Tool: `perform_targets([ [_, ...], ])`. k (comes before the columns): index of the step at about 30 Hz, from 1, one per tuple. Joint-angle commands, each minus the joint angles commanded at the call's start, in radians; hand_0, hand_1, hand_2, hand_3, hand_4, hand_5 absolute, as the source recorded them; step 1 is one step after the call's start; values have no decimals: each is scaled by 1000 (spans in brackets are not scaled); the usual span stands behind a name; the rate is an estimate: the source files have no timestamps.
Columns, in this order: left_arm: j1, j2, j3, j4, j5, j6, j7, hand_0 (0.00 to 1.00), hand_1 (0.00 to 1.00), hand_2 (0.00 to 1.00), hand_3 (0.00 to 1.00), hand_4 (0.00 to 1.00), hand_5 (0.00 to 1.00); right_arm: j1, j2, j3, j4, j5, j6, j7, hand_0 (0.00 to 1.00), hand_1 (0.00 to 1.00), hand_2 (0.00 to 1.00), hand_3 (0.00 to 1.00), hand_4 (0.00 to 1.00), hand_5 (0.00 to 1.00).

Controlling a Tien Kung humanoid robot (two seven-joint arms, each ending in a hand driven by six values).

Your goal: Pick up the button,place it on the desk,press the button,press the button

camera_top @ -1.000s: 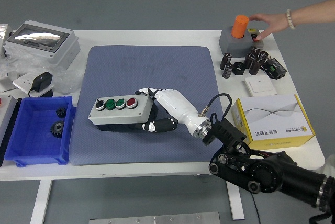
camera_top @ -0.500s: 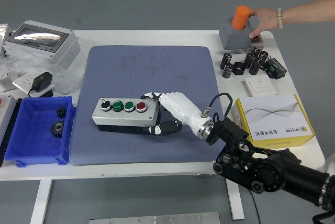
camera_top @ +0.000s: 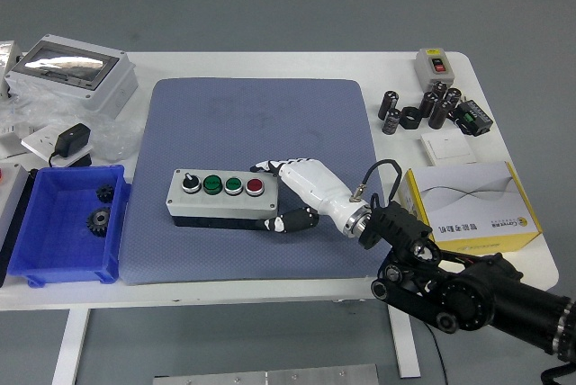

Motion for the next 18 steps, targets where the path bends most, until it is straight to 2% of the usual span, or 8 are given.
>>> perform_targets([
  [2, 0, 0, 0, 0, 0, 0, 0, 716, 689, 676, 827, 543, 823, 0, -1, 0, 0, -2, 1, -3, 744, 757, 817, 873, 714, 165],
  [3, 0, 0, 0, 0, 0, 0, 1, 716, 689, 676, 826, 546, 827, -1, -1, 0, -1, -4, 1, -4, 757, 778, 876, 983, 751, 150],
  [11, 2, 0, 2, -1, -4, -3, 7, 716, 689, 676, 825, 546, 827, -6, -12, 5, 18, -1, 16, -4, 768, 789, 901, 998, 767, 148],
  [18, 3, -1, 2, -1, -6, -9, 7, 716, 689, 672, 824, 546, 831, -23, -44, 21, 79, 31, 54, 5, 771, 798, 919, 998, 782, 140],
])
